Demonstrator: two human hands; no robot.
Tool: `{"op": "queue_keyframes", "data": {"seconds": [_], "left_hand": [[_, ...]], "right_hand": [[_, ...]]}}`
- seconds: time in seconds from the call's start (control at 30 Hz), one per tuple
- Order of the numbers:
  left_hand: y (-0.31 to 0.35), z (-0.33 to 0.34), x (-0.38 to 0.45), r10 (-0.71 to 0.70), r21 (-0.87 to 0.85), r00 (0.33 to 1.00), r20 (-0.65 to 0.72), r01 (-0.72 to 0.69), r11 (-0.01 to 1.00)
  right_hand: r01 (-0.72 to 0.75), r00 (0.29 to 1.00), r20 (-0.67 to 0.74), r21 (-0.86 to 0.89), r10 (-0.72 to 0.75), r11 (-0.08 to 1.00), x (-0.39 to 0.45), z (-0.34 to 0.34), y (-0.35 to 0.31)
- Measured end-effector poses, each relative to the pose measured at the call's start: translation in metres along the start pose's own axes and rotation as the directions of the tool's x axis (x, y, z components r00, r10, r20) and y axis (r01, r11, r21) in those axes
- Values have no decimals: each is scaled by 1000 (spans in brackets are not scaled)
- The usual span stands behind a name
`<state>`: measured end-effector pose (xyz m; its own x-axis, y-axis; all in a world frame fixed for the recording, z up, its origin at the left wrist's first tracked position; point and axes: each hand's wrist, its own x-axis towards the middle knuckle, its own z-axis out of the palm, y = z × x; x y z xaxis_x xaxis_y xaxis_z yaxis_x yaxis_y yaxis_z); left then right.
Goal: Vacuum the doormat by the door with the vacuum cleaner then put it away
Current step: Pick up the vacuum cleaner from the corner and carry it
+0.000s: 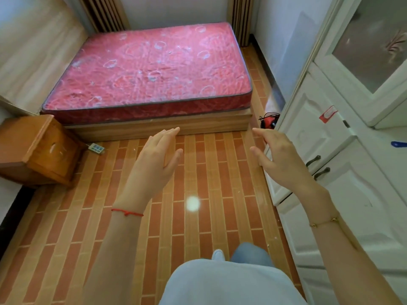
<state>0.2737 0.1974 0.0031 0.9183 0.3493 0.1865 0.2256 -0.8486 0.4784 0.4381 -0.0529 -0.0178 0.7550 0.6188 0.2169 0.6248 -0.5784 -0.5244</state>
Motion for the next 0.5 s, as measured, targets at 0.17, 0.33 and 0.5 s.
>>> {"op": "queue_keyframes", "data": {"seconds": [0.17,0.33,0.5], "left_hand": [[-18,9,77,10,-23,1000,7,-10,1000],[-38,32,165,34,-43,999,35,-33,999],[-49,49,281,59,-49,998,33,-57,997]], "right_hand": [[-16,1000,1,1,16,1000,69,13,22],[-31,999,-17,25,32,999,146,30,57],[-52,998,-24,30,52,998,246,35,102]]}}
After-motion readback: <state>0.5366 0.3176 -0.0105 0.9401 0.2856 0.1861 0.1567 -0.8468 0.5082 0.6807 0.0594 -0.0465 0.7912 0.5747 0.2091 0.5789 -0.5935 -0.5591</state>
